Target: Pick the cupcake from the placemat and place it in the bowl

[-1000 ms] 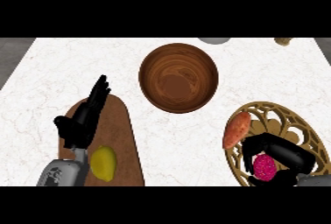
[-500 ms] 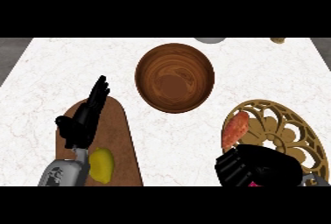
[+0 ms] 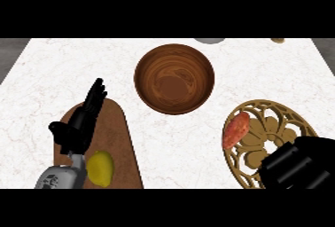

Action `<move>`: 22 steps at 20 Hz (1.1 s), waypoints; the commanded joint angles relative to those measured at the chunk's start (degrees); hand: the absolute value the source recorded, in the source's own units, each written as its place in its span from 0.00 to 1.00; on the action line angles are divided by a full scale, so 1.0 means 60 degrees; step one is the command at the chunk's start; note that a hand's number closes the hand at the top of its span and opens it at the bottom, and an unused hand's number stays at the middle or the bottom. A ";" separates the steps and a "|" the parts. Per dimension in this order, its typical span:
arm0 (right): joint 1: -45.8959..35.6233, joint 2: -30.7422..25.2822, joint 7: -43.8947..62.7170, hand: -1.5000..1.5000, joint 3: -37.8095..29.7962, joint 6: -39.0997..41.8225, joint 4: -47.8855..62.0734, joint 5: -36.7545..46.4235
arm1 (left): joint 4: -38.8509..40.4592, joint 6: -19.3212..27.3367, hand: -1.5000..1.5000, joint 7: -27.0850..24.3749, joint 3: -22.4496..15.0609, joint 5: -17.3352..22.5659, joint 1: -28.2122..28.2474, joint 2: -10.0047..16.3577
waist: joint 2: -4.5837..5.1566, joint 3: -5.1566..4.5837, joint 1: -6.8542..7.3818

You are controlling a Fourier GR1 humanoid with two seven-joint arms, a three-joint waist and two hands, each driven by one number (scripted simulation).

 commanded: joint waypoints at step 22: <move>-0.6802 0.2441 0.3040 1.00 0.1177 -0.2502 0.4270 0.3222 | 0.0049 0.0032 0.50 -0.0002 -0.0095 -0.0258 -0.0101 -0.0312 | 0.0071 0.0008 0.0266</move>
